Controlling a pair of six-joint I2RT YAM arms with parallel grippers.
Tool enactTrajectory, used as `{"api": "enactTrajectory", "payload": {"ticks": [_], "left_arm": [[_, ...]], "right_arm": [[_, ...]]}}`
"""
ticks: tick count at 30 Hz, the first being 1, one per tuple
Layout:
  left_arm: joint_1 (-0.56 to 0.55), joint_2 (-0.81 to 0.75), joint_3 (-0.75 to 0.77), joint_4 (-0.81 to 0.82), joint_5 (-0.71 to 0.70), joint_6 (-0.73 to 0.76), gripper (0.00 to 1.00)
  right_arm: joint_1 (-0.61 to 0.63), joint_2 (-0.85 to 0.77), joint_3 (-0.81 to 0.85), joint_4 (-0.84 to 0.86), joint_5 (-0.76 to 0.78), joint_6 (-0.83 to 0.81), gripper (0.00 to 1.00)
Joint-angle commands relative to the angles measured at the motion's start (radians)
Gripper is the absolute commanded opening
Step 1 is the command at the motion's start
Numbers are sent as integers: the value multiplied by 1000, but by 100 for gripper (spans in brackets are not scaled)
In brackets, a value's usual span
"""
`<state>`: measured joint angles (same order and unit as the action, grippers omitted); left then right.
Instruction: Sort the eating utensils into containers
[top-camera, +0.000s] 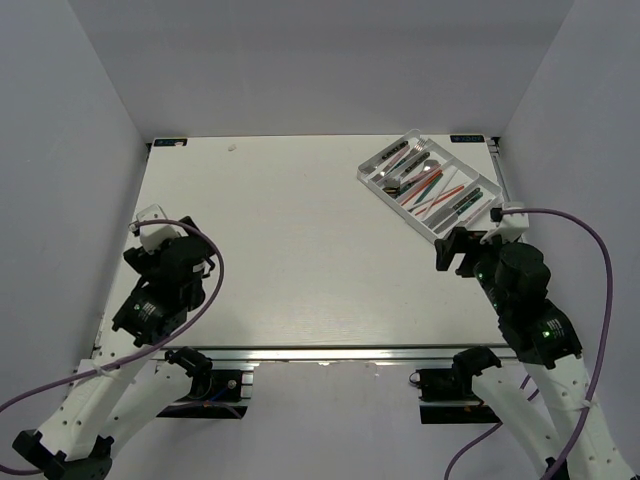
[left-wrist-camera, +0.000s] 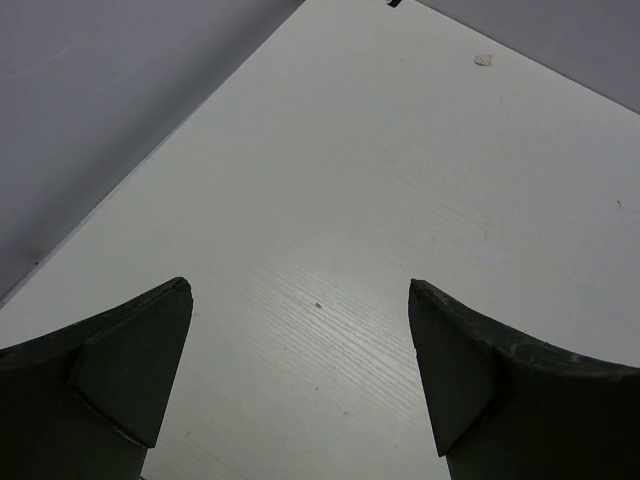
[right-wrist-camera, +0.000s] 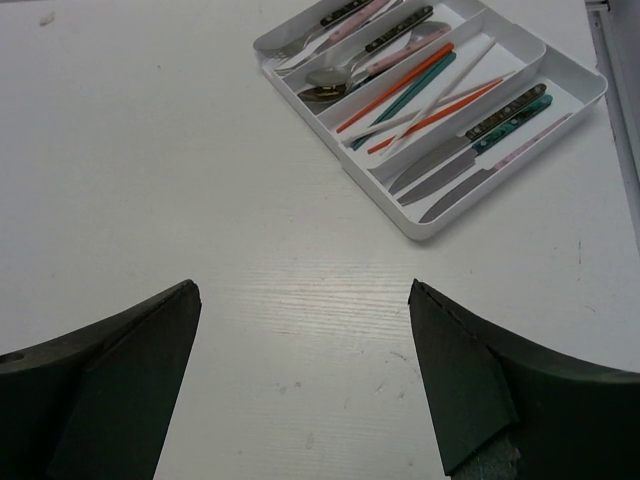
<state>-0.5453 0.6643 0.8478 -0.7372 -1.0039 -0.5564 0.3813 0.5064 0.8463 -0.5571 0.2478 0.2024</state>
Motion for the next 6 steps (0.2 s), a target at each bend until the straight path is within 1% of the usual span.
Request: {"api": "enactTrajectory", "payload": {"ticks": [1, 6], "left_arm": [[4, -2, -6, 19, 34, 4, 98], [4, 9, -7, 16, 48, 3, 98]], "right_arm": [[5, 27, -24, 45, -27, -9, 89], [4, 64, -33, 65, -44, 2, 89]]}}
